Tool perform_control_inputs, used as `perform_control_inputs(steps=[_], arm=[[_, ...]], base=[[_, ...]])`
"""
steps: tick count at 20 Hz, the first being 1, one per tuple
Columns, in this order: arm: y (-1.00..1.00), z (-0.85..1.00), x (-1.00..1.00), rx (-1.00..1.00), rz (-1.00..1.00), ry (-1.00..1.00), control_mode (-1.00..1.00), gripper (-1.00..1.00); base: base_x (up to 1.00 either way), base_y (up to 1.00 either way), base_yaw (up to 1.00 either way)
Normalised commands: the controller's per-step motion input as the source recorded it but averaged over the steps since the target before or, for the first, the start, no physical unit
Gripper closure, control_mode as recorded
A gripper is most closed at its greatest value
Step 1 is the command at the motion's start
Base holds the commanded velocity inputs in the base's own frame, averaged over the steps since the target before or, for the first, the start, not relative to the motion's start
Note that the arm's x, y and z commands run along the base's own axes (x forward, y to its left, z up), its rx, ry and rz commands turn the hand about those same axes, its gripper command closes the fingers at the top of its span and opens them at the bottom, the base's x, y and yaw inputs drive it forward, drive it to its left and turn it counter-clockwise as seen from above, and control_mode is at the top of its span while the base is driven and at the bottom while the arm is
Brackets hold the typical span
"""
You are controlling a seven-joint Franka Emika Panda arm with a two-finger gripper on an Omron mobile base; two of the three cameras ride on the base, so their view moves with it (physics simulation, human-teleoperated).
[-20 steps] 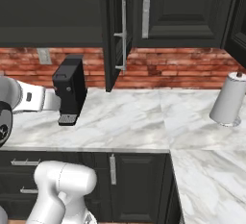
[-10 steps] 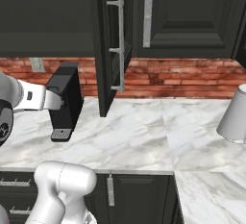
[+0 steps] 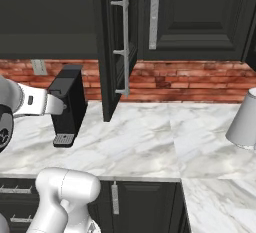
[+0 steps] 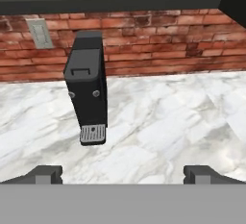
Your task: Take 2 condiments from the cabinet and move them on the counter near the stove.Make sure the condiments are lined up with each other, next to each other.
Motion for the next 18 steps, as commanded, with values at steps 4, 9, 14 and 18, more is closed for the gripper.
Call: perform_control_inputs(steps=[4, 9, 14, 18], arm=[[0.0, 0.0, 0.0, 0.0, 0.0, 0.0, 1.0, -1.0], [0.0, 0.29, -0.06, 0.0, -0.17, -0.07, -1.0, -1.0], [0.0, 0.3, 0.0, 0.0, -0.21, -0.16, -1.0, -1.0], [0.0, 0.3, 0.01, 0.0, -0.13, -0.2, -1.0, -1.0]], base=[[-0.02, 0.0, -0.02], [-0.02, 0.0, -0.02], [0.0, 0.0, 0.0], [0.0, 0.0, 0.0]])
